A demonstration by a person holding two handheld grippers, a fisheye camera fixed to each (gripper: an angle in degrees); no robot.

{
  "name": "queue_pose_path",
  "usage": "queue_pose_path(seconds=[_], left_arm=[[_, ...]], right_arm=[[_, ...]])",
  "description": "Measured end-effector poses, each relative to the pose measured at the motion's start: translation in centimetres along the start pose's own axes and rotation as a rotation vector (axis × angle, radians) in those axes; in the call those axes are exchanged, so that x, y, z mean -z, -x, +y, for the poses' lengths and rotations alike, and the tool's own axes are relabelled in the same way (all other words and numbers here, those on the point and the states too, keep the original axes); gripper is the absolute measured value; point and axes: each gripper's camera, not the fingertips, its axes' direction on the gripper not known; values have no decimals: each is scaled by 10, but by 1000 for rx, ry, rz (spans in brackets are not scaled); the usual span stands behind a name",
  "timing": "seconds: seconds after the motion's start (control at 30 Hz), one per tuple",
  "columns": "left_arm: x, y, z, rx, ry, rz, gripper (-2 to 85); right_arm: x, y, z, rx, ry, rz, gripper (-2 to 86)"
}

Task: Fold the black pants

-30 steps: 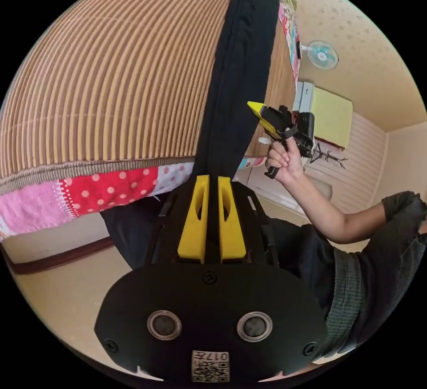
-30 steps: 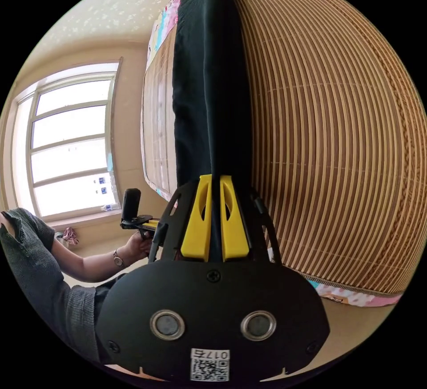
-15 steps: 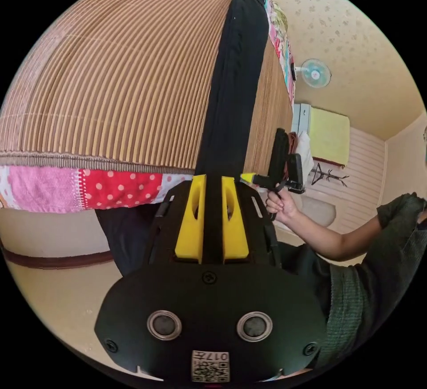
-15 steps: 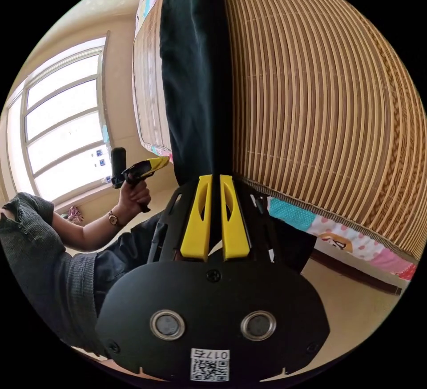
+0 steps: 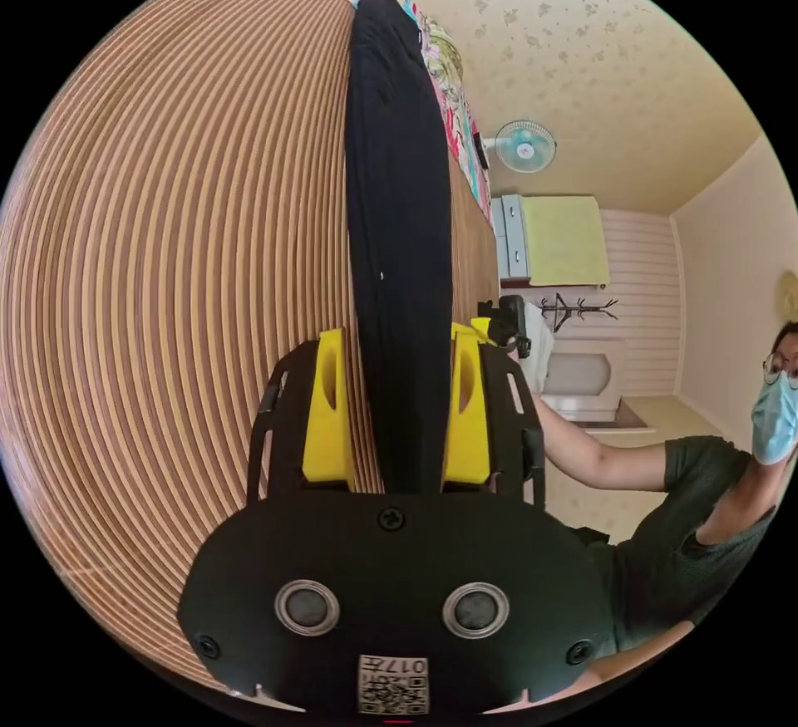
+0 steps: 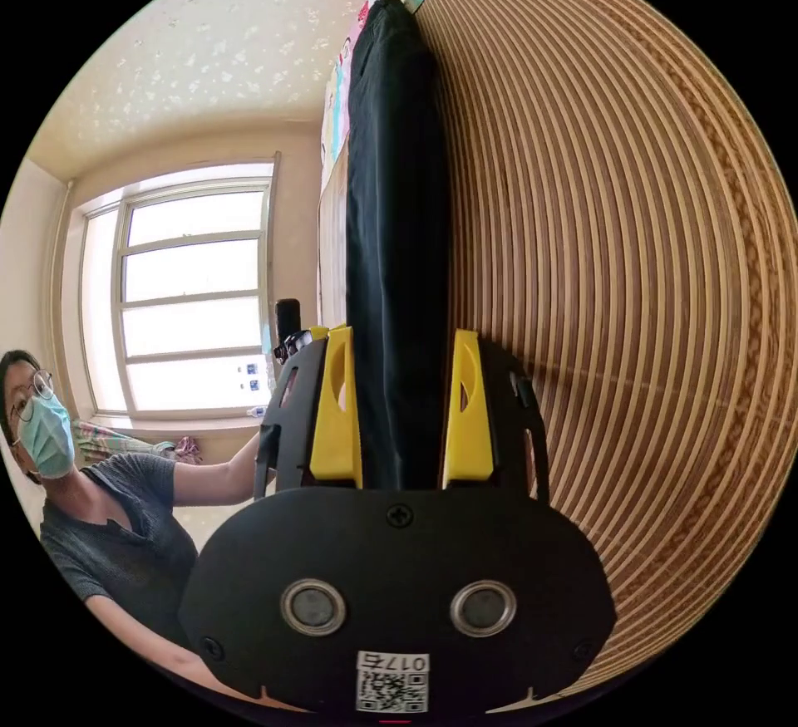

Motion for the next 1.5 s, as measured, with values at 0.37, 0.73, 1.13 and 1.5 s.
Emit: queue_pose_path(seconds=[0.37, 0.73, 1.13, 1.5], left_arm=[[-57, 11, 82, -34, 14, 242, 61], [-35, -110, 149, -273, -113, 511, 67], [35, -347, 250, -363, -270, 692, 102], [39, -541, 328, -674, -436, 243, 57]], right_arm=[[-38, -32, 68, 62, 8, -235, 49], [7, 62, 165, 326, -26, -271, 38], [93, 327, 303, 944, -36, -196, 5], [145, 434, 416, 1188, -82, -228, 5]])
